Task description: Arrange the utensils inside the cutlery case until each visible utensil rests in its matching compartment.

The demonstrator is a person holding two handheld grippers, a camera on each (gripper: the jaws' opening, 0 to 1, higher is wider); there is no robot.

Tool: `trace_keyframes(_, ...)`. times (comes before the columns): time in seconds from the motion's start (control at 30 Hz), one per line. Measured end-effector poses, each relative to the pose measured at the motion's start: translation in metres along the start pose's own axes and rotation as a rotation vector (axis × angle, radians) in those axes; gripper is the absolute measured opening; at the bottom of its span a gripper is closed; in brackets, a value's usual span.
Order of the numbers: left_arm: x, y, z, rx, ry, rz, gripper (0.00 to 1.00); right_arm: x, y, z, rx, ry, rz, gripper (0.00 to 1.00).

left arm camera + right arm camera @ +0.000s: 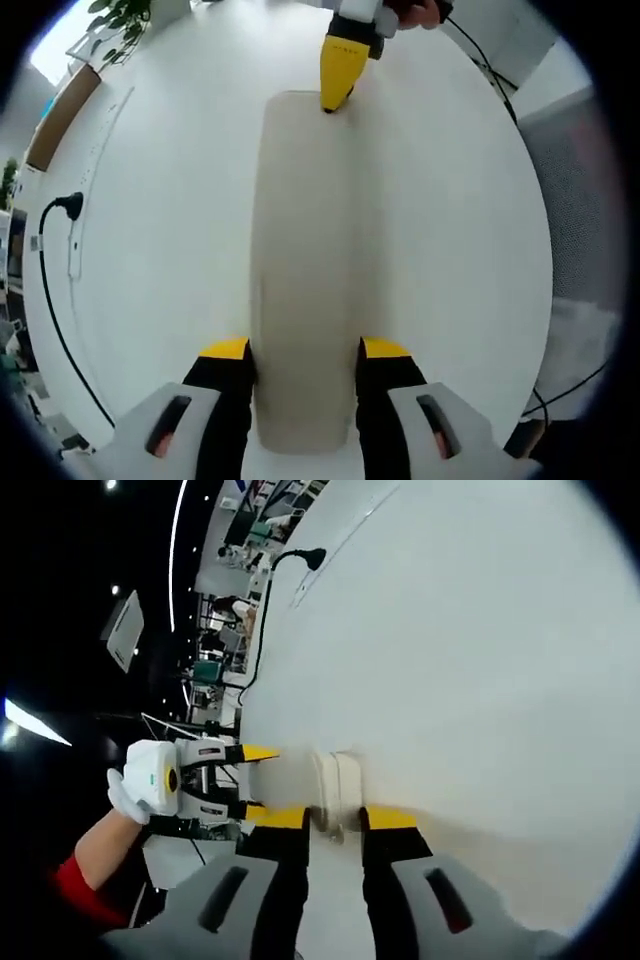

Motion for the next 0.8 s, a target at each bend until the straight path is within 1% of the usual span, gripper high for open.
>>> trace_keyframes(0.07, -0.001, 0.0, 0.0, -0.001, -0.001, 0.001, 0.4, -0.002, -0.001, 0.006, 0.024, -0.025, 0.004, 0.18)
trace_keyframes(0.13, -0.001, 0.0, 0.0, -0.001, -0.001, 0.002, 0.4, 0.0, -0.002, 0.009, 0.035, 0.02, -0.005, 0.16)
trace_keyframes(0.17, -0.001, 0.0, 0.001, 0.0, 0.0, 0.001, 0.4, 0.0, -0.001, 0.007, 0.034, 0.021, -0.006, 0.17)
trace_keyframes(0.2, -0.002, 0.0, 0.001, 0.002, -0.001, 0.0, 0.4, 0.0, -0.001, 0.008, 0.03, -0.006, -0.003, 0.17)
trace_keyframes(0.27, -0.001, 0.0, 0.002, 0.006, 0.0, -0.003, 0.41, 0.002, 0.0, 0.011, -0.01, -0.034, 0.02, 0.17)
trace_keyframes(0.3, -0.001, 0.0, 0.002, 0.008, 0.002, -0.004, 0.41, 0.002, 0.002, 0.007, -0.002, -0.026, 0.012, 0.15)
trace_keyframes(0.37, -0.002, 0.0, 0.002, 0.011, 0.002, -0.006, 0.41, 0.003, 0.0, 0.003, 0.014, 0.005, 0.002, 0.17)
trace_keyframes(0.4, -0.002, 0.0, 0.002, 0.01, 0.002, -0.007, 0.41, 0.004, -0.001, 0.001, 0.025, 0.002, -0.002, 0.19)
trace_keyframes(0.43, -0.002, 0.0, 0.002, 0.005, 0.004, -0.009, 0.41, 0.003, -0.004, 0.003, -0.016, 0.044, 0.013, 0.18)
trace_keyframes(0.47, -0.003, 0.0, 0.002, 0.003, 0.004, -0.01, 0.41, 0.003, -0.001, -0.003, 0.037, 0.049, 0.009, 0.18)
trace_keyframes(0.53, -0.003, 0.0, 0.002, -0.001, 0.001, -0.01, 0.41, -0.001, -0.004, -0.002, 0.015, 0.017, 0.011, 0.16)
trace_keyframes(0.6, -0.003, -0.001, 0.003, 0.002, 0.002, -0.011, 0.4, -0.003, -0.004, -0.004, 0.028, -0.085, 0.034, 0.15)
trace_keyframes(0.67, -0.003, -0.001, 0.003, 0.008, 0.001, -0.016, 0.4, -0.005, -0.004, -0.003, 0.03, -0.076, 0.024, 0.14)
trace_keyframes(0.7, -0.003, -0.001, 0.003, 0.01, 0.001, -0.019, 0.4, -0.003, -0.006, -0.004, 0.025, -0.038, 0.016, 0.13)
trace_keyframes(0.73, -0.003, -0.001, 0.004, 0.007, -0.001, -0.024, 0.4, 0.001, -0.005, -0.01, 0.05, -0.116, -0.014, 0.12)
trace_keyframes(0.77, -0.003, -0.001, 0.003, 0.007, 0.0, -0.027, 0.4, -0.003, -0.011, 0.001, 0.026, -0.082, 0.01, 0.12)
trace_keyframes(0.8, -0.003, -0.001, 0.003, 0.005, -0.006, -0.028, 0.4, -0.002, -0.013, 0.001, 0.028, -0.03, 0.019, 0.12)
Point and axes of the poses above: the point that each gripper's makers call its tool centre point, and the gripper's own axes: y roughly backward along the fingers, x roughly to its left, z roughly out of its top, the point moved 9 cm from there along y, roughly backward along the fingers, and after that the axes turned 4 degrees about -z, right-handed, at the moved point
